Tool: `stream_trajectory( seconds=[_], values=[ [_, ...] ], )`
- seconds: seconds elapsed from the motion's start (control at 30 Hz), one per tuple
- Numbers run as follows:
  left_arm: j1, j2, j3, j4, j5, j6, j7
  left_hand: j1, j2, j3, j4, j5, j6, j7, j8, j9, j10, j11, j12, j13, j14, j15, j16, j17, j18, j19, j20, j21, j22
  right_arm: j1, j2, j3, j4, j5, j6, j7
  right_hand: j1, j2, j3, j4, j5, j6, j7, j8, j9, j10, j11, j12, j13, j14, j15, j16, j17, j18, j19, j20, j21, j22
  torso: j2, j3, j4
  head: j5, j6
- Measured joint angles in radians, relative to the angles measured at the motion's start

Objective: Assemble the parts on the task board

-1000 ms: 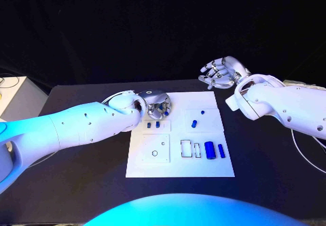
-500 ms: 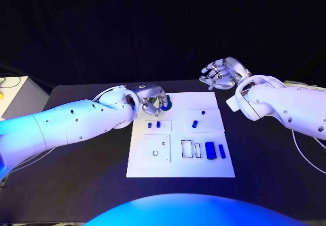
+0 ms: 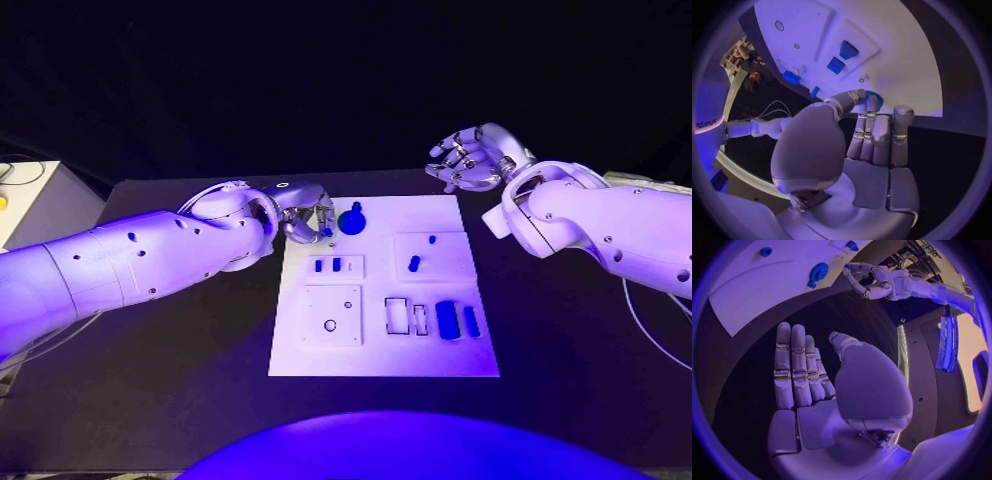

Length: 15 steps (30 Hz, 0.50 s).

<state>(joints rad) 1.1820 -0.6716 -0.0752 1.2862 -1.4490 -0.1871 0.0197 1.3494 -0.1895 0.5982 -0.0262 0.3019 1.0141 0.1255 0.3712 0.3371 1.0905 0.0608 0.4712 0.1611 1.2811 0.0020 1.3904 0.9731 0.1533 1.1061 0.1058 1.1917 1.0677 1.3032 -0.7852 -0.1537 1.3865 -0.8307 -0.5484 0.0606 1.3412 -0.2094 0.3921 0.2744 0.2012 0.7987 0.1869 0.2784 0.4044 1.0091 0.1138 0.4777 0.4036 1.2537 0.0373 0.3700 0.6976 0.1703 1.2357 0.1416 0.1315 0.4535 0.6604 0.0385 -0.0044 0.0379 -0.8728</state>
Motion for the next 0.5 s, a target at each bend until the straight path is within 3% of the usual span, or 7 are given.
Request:
stream_trajectory(
  seconds=[0.5],
  values=[
    [-0.001,0.008,-0.004,-0.015,0.002,0.035,-0.019,0.000,0.000,-0.004,0.004,-0.002,0.006,-0.001,-0.007,0.000,0.004,0.004,-0.004,0.000,0.000,0.000,0.000,0.000,0.000,0.000,0.000,0.000,0.000,-0.002,0.000,0.000,0.000,0.000,0.001,-0.001,0.000,0.000,0.000,0.000,0.000,0.000,0.000,0.000,0.000,0.001,0.001,0.000,0.000,0.000,0.000,0.000,0.000,0.000,0.000,0.000,0.000,0.000,0.001,0.0012,-0.0017,0.006,0.000]
  ],
)
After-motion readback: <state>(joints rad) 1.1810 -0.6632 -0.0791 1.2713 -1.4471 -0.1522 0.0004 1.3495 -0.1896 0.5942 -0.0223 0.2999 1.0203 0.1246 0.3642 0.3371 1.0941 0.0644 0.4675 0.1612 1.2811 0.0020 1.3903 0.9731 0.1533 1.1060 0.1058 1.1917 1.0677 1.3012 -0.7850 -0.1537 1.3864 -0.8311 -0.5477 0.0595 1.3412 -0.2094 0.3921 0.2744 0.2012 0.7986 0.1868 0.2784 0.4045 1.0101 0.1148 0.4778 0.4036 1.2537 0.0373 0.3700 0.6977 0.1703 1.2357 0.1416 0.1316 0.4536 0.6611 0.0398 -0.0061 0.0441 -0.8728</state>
